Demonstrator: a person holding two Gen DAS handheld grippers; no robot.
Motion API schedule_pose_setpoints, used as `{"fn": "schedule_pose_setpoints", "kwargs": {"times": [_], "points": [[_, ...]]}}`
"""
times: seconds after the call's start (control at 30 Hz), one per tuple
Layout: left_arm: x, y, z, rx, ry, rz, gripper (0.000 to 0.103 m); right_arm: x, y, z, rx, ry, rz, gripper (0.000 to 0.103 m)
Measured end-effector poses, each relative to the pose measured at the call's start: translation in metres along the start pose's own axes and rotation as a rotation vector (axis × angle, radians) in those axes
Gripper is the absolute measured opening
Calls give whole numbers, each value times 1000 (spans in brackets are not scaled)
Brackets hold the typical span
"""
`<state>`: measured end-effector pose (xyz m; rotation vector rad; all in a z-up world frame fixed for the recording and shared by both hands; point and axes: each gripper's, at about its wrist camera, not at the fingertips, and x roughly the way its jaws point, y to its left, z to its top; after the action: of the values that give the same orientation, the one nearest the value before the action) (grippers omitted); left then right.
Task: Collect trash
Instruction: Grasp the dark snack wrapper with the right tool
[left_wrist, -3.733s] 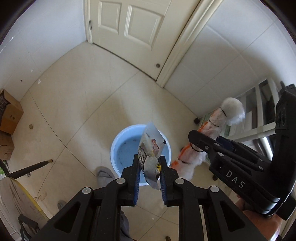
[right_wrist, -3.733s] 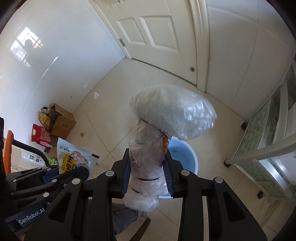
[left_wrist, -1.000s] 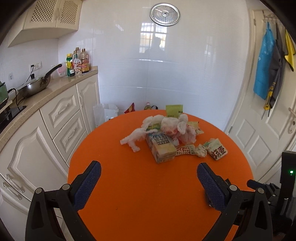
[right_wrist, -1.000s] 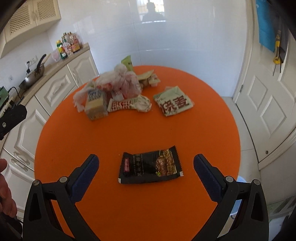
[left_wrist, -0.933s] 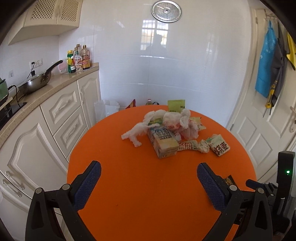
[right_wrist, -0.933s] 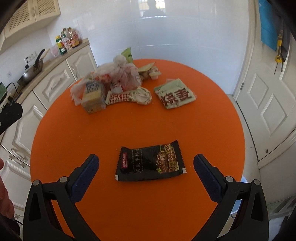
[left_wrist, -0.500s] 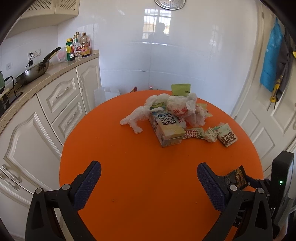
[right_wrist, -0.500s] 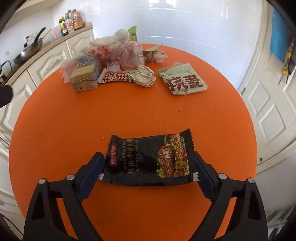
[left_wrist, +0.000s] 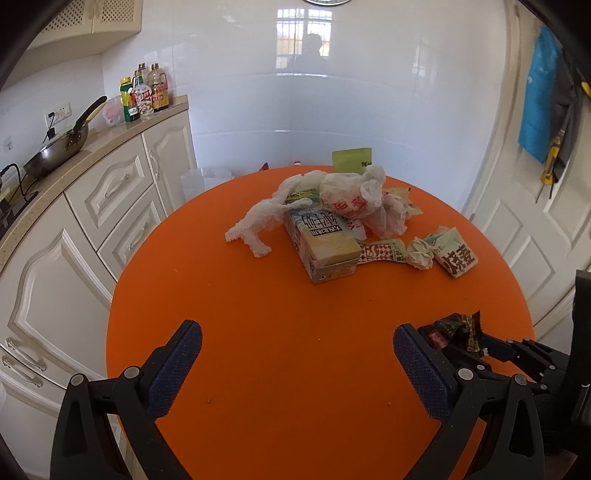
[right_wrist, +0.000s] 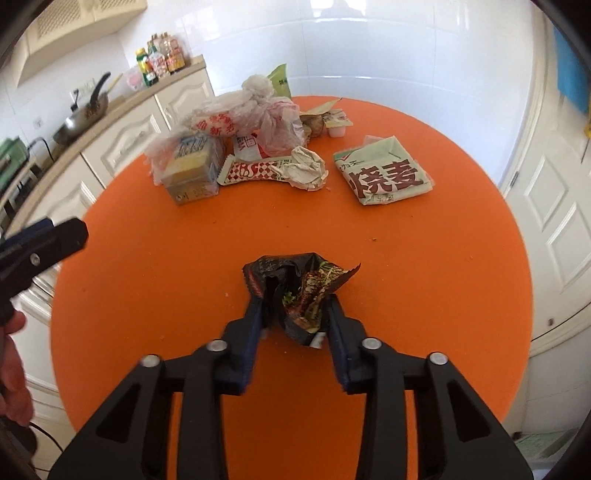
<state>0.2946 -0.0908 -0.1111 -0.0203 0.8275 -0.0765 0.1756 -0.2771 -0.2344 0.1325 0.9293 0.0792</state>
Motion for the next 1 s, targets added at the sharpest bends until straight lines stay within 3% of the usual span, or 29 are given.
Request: {"fn": "schedule_pose_setpoints", "kwargs": {"times": [0.07, 0.37, 0.43, 0.5, 0.57, 0.7, 0.8, 1.0], "points": [[5, 0, -1, -1, 6, 5, 102, 0, 4, 1, -10, -24, -18, 76], [23, 2, 0, 13, 28, 14, 102, 13, 15, 7, -24, -24, -56, 84], [30, 2, 0, 7, 42, 9, 102, 16, 22, 6, -58, -30, -90, 79], [34, 1, 0, 8, 48, 7, 102, 17, 26, 7, -76, -38, -109, 62], [37, 0, 0, 16, 53, 6, 102, 17, 23, 9, -76, -33, -95, 56], [41, 0, 1, 24, 55, 5, 102, 16, 14, 15, -49, -31, -42, 33], [42, 2, 1, 21, 56, 11, 102, 15, 15, 17, -55, -32, -18, 27], [48, 6, 5, 12, 53, 24, 102, 13, 8, 22, -26, -39, 17, 25]]}}
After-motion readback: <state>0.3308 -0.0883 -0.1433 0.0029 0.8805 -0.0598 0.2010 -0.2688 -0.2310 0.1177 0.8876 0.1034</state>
